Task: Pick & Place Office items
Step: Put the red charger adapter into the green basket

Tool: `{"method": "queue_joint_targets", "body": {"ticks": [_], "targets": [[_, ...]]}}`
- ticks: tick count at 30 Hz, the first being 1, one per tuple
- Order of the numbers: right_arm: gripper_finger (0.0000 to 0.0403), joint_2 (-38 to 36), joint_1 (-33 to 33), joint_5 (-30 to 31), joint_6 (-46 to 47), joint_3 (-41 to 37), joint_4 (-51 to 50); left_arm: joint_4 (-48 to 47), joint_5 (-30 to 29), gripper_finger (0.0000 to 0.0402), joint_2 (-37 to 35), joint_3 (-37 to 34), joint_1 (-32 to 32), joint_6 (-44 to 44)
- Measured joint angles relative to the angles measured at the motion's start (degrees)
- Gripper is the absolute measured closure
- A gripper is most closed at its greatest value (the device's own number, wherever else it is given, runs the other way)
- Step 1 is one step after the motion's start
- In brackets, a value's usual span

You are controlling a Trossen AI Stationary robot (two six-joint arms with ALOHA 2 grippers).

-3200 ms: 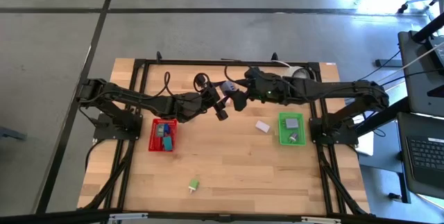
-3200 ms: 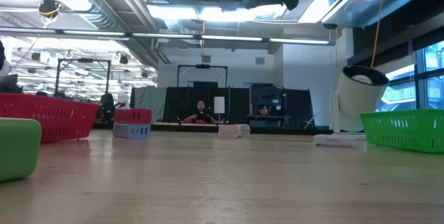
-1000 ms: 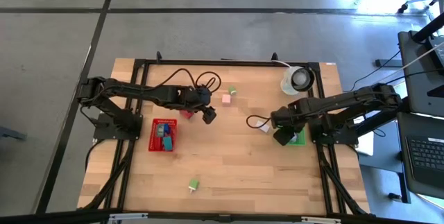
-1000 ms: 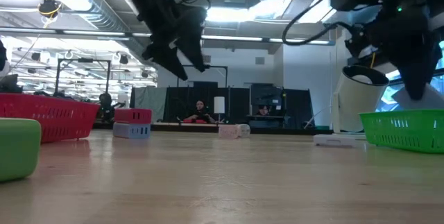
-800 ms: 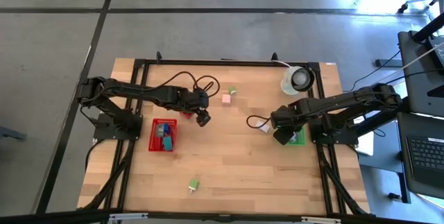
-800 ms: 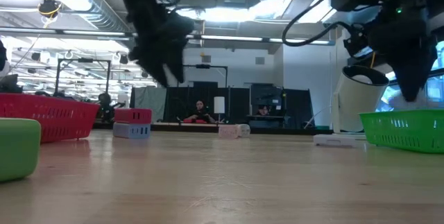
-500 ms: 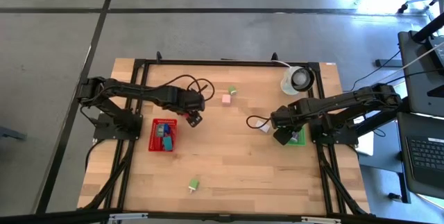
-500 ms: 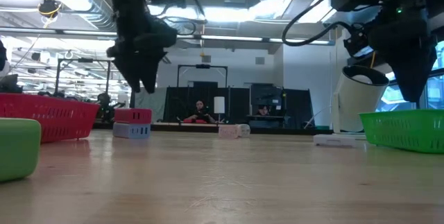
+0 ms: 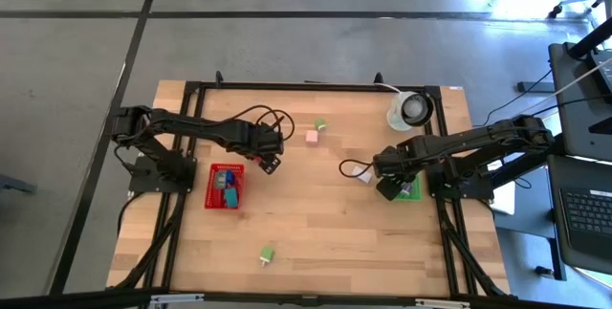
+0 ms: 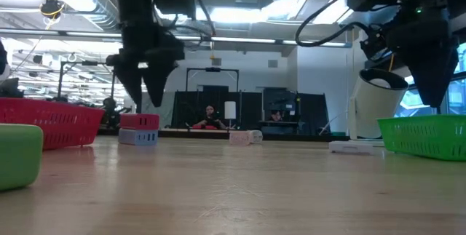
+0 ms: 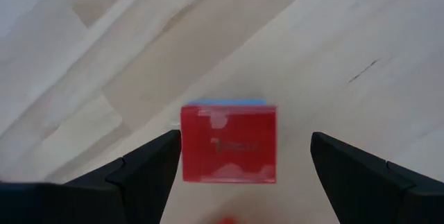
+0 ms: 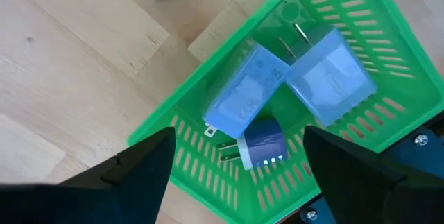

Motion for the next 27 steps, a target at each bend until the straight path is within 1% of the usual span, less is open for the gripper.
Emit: {"method": "queue_joint_targets", "body": {"ticks": [8, 14, 20, 23, 27], "targets": [[0.0083, -0.01, 0.00, -0.02, 0.00, 0.00, 1.38, 0.26, 0.37, 0.0083, 2.99, -0.04, 1.40, 1.56], [0.0083, -0.01, 0.00, -0.45, -0.01, 0.02, 2.34, 0.25, 2.32, 0.0083, 4.65, -0.04, 2.12, 1.95], [0.0083, -0.01, 0.00, -0.45, -0.02, 0.02, 2.55, 0.44, 2.60, 0.0087, 5.04, -0.04, 2.14, 2.02], [0.0083, -0.01, 0.00, -0.45, -0.04, 0.02, 2.56, 0.43, 3.40, 0.0106, 5.04, -0.04, 2.54, 2.07], [0.0083, -0.01, 0.00, -0.45, -0.04, 0.02, 2.56, 0.41, 4.22, 0.0151, 5.02, 0.01, 3.25, 2.06]]}}
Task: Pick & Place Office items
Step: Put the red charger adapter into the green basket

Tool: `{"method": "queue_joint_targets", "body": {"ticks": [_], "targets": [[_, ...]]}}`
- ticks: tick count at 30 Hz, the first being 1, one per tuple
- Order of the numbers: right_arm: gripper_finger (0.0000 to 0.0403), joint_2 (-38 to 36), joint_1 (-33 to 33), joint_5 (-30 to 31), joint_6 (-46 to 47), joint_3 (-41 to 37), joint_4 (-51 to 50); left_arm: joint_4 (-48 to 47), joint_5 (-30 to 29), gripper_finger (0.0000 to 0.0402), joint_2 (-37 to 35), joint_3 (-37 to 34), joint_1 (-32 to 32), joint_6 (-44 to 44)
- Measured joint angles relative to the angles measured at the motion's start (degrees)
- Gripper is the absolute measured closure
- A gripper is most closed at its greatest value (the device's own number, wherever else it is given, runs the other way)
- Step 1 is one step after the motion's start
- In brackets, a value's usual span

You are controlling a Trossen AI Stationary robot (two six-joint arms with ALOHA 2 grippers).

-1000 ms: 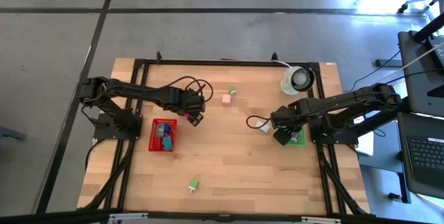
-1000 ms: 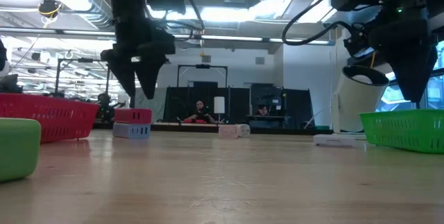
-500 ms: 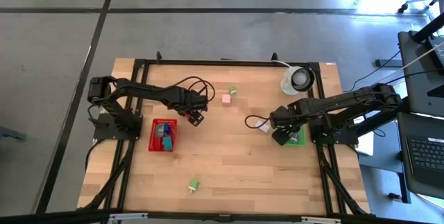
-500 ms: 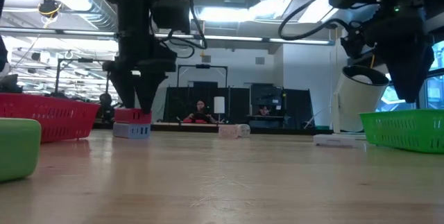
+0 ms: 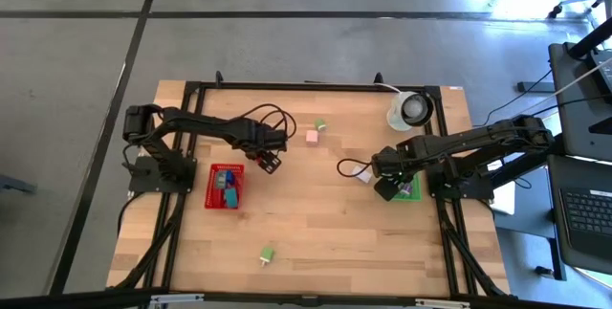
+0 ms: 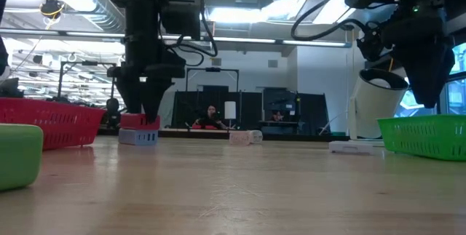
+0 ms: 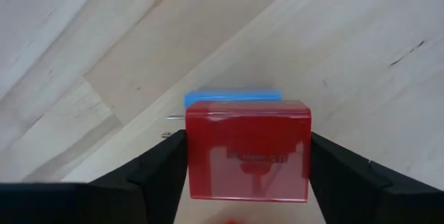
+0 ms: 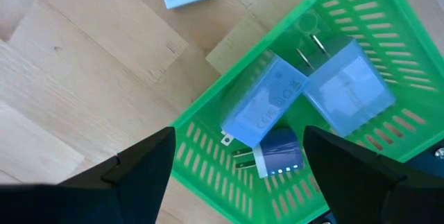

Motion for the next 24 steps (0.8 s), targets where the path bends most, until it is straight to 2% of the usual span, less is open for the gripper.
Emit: {"method": "queue_joint_targets", "body": {"ticks": [7, 13, 18, 24], "targets": [[0.0083, 0.00, 0.00, 0.00, 0.79, 0.00, -0.01, -0.16, 1.17, 0.0156, -0.17, 0.29, 0.75, 0.04], [0.0083, 0.00, 0.00, 0.00, 1.28, 1.72, -0.27, 2.24, 0.17, 0.0156, -2.95, 5.53, 0.30, 4.48], [0.0083, 0.02, -0.15, 1.81, -0.09, 6.66, -0.24, 13.41, -2.36, 0.0156, -6.88, 10.77, -1.24, 13.99], [0.0083, 0.02, -0.13, 8.78, -1.65, 14.59, -0.22, 32.03, -4.16, 0.0156, -12.51, 11.88, -2.70, 25.46]]}}
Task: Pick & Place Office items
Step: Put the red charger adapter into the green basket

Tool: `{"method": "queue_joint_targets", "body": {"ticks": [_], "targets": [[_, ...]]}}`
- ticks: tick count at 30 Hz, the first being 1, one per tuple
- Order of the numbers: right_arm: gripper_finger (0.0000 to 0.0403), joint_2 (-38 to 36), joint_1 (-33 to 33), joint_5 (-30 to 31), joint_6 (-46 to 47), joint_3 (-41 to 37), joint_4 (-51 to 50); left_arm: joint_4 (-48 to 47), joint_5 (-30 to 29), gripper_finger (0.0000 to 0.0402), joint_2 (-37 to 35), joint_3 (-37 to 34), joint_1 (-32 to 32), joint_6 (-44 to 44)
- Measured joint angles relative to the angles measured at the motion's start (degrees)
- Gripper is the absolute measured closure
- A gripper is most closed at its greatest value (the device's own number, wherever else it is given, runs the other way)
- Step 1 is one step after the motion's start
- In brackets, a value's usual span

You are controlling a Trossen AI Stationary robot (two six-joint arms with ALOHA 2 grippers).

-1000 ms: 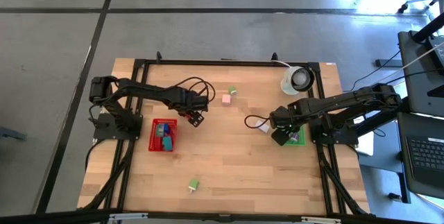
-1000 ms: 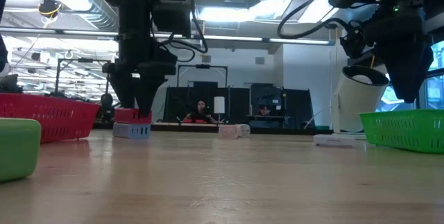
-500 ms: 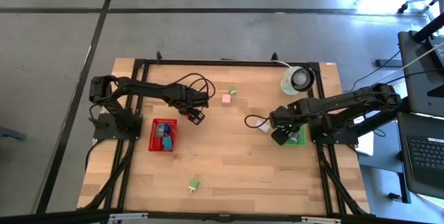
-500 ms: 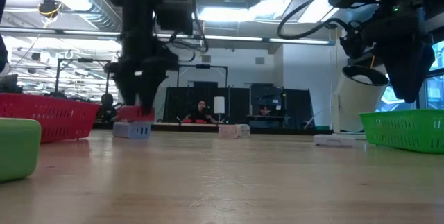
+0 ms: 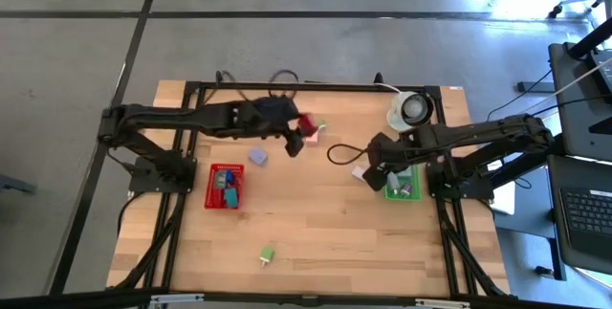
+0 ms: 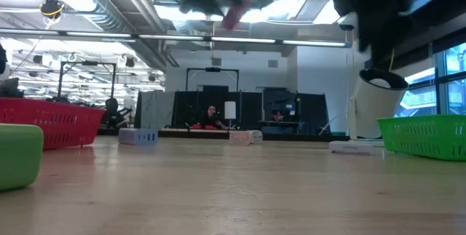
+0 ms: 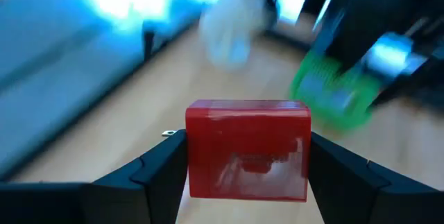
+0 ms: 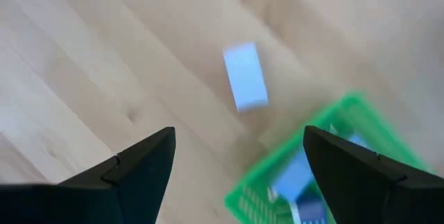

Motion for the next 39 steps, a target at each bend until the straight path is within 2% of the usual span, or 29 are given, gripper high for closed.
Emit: {"method": "queue_joint_targets", "body": {"ticks": [4, 10, 17, 20, 25, 28, 31, 39], "targets": [[0.0083, 0.00, 0.04, 7.37, -1.21, 5.55, 0.20, 6.19, -4.37, 0.0156, -3.34, 0.03, -1.10, 6.75], [0.0083, -0.02, 0.04, 15.32, -5.69, 13.91, 2.87, 7.42, -12.65, 0.0156, -5.28, 0.03, -3.12, 13.25], [0.0083, -0.02, -0.14, 22.94, -12.37, 17.19, 20.88, 8.21, -15.92, 0.0150, -3.68, -0.06, -5.57, 16.03], [0.0083, 0.57, -1.14, 23.28, -13.77, 17.26, 28.37, 8.31, -20.14, 0.0148, -2.31, -0.15, -7.30, 18.17], [0.0083, 1.69, -3.67, 20.96, -11.12, 17.24, 32.05, 8.54, -24.39, 0.0153, 0.62, -0.13, -9.64, 22.03], [0.0083, 2.71, -5.28, 17.55, -8.13, 17.23, 32.32, 9.55, -25.07, 0.0153, 2.07, -0.13, -10.65, 23.74], [0.0083, 4.24, -5.97, 17.13, -6.26, 17.21, 32.84, 12.77, -25.04, 0.0152, 3.49, -0.13, -11.32, 25.79], [0.0083, 8.74, -6.47, 12.63, -5.67, 17.19, 34.77, 18.03, -24.94, 0.0152, 5.25, -0.13, -11.99, 29.64]]}}
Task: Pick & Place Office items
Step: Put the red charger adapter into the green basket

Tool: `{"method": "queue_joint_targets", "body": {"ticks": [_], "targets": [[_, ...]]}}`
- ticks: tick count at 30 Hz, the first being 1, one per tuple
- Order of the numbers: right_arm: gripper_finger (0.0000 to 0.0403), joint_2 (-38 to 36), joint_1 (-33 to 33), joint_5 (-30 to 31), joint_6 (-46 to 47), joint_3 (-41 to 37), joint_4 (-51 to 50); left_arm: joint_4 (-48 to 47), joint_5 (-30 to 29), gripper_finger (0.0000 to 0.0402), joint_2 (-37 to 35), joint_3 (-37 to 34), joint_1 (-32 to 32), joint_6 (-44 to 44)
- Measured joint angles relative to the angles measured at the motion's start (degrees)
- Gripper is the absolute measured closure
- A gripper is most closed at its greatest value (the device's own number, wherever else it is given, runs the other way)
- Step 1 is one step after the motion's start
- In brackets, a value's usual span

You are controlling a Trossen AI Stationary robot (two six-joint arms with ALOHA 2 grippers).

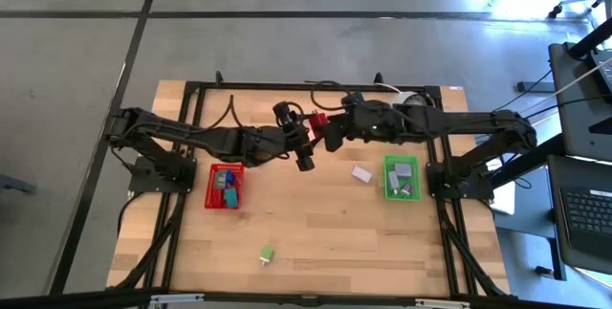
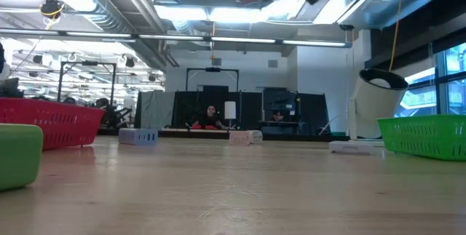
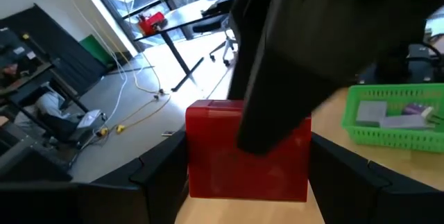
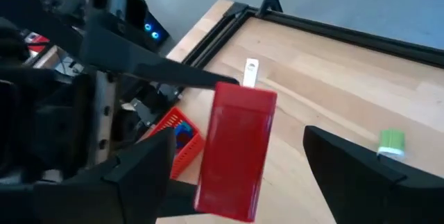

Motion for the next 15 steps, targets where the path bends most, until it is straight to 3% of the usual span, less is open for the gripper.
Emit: {"method": "queue_joint_targets", "body": {"ticks": [8, 15], "targets": [[0.0094, 1.38, -0.04, -0.02, 0.06, 0.00, 0.49, 0.89, 0.95, 0.0151, 0.00, 0.00, -0.11, 0.92], [0.0176, 1.38, -0.04, -1.44, 0.78, 0.00, 0.35, 0.87, 0.97, 0.0151, 0.00, 0.00, -0.15, 0.95]]}}
